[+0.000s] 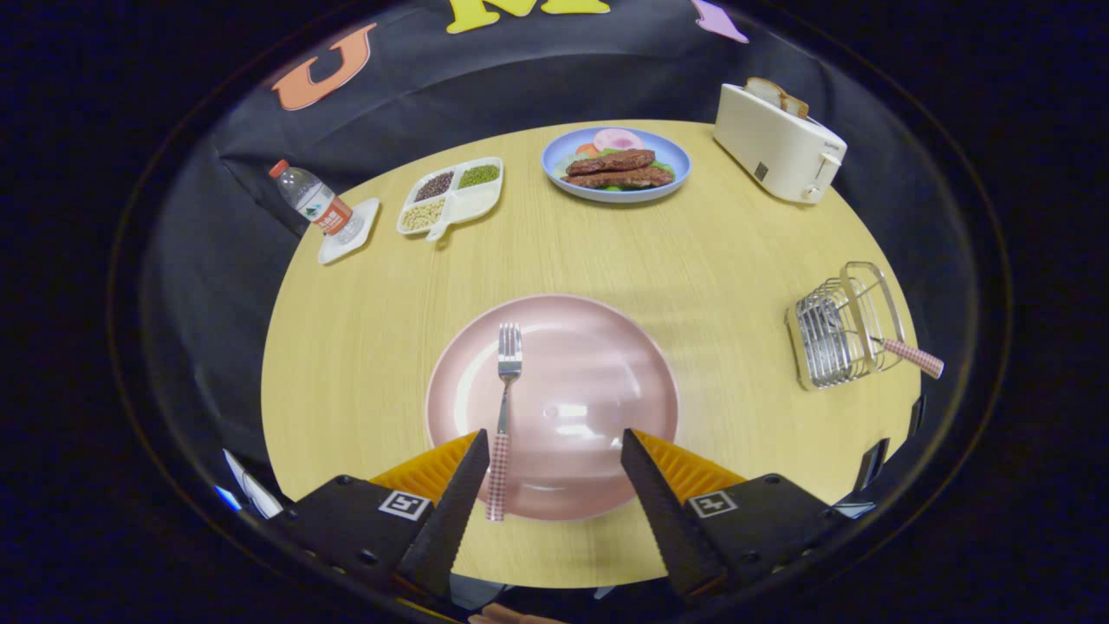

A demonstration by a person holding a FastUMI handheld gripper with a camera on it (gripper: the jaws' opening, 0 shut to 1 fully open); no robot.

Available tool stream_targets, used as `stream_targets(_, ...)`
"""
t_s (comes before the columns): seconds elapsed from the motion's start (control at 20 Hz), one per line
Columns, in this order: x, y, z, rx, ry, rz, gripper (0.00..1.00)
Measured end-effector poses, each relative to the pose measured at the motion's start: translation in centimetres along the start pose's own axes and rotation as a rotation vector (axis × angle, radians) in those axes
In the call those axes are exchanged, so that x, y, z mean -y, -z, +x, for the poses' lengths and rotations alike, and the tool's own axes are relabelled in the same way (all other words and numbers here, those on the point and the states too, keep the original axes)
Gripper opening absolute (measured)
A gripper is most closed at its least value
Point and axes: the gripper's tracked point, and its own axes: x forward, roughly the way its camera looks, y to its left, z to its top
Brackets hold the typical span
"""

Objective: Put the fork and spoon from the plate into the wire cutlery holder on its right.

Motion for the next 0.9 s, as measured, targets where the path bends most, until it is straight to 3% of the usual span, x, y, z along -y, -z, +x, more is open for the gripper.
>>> stream_targets(0.3, -1.3, 2.5, 2.7, 0.055, 0.084, 0.012, 0.84)
stream_targets(0.35, -1.5, 3.0, 3.2, 0.051, 0.089, 0.017, 0.73)
stream_targets(0.5, -1.5, 3.7, 4.1, 0.071, 0.107, 0.018, 0.64)
stream_targets(0.6, -1.6, 3.6, 4.5, 0.104, 0.125, 0.018, 0.48)
stream_targets(0.7, -1.7, 3.5, 4.9, 0.124, 0.121, 0.017, 0.39)
stream_targets(0.8, -1.5, 3.1, 4.7, 0.157, 0.145, -0.010, 0.40)
stream_targets(0.9, -1.6, 3.3, 4.8, 0.174, 0.135, -0.038, 0.13)
